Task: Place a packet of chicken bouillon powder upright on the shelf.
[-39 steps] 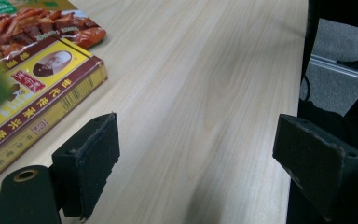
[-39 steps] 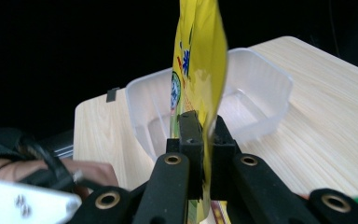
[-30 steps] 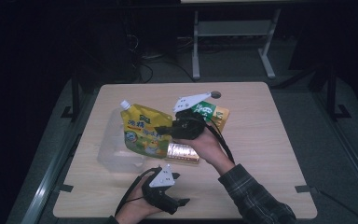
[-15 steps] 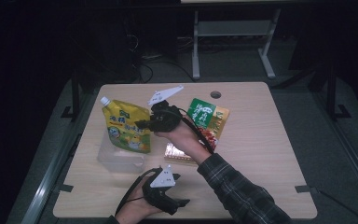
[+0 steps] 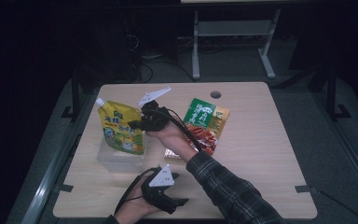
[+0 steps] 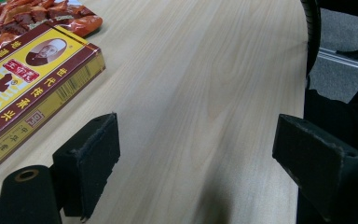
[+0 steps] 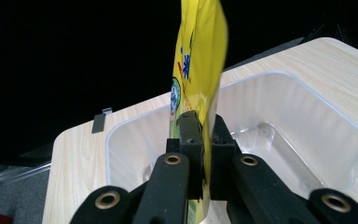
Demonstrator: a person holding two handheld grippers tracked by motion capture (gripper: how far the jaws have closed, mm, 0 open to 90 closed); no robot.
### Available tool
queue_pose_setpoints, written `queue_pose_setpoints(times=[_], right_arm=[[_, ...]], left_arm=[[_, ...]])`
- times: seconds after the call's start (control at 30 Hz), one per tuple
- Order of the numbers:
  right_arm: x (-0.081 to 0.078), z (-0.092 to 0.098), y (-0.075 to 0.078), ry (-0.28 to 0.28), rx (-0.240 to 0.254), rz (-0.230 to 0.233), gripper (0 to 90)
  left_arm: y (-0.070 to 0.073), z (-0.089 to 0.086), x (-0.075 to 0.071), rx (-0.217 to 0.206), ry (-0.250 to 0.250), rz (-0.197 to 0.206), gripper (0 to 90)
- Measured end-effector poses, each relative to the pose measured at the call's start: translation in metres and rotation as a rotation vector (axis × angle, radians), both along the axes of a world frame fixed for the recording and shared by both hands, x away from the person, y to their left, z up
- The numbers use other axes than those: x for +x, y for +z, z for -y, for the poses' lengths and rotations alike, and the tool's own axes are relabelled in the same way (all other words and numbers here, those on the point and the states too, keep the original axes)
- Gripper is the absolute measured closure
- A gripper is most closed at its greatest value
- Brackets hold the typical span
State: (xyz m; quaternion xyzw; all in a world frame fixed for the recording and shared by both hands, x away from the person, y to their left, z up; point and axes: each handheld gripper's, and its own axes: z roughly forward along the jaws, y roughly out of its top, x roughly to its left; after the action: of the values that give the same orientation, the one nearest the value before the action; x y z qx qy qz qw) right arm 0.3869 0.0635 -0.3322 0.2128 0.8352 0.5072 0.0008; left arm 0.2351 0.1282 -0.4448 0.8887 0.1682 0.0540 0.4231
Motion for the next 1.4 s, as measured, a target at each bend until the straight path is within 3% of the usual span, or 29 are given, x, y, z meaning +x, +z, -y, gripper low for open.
queue_pose_setpoints(times=[0.57, 0.9, 1.07, 1.27, 1.33, 1.37, 1.4], right_arm=[[-0.009, -0.013, -0.018, -0.045, -0.080, 0.024, 87.0], [-0.018, -0.011, -0.021, -0.096, -0.061, 0.037, 87.1], [-0.018, -0.012, -0.025, -0.096, -0.077, 0.026, 86.4], [-0.019, -0.010, -0.025, -0.079, -0.073, 0.024, 79.4], [-0.019, -0.008, -0.022, -0.073, -0.065, 0.024, 73.5], [-0.020, -0.005, -0.020, -0.073, -0.065, 0.027, 66.4], [-0.020, -0.005, -0.020, -0.073, -0.065, 0.027, 66.4]], left_arm=[[0.002, -0.002, 0.001, 0.002, 0.005, 0.002, 14.1], [0.001, -0.003, 0.001, 0.000, 0.008, -0.003, 14.1], [0.002, -0.003, 0.001, 0.001, 0.008, -0.002, 14.1], [0.001, -0.003, 0.002, 0.003, 0.008, -0.005, 14.1], [0.001, -0.003, 0.002, 0.003, 0.006, -0.002, 14.1], [0.001, -0.003, 0.002, 0.010, 0.002, 0.001, 14.1], [0.001, -0.003, 0.002, 0.010, 0.002, 0.001, 14.1]])
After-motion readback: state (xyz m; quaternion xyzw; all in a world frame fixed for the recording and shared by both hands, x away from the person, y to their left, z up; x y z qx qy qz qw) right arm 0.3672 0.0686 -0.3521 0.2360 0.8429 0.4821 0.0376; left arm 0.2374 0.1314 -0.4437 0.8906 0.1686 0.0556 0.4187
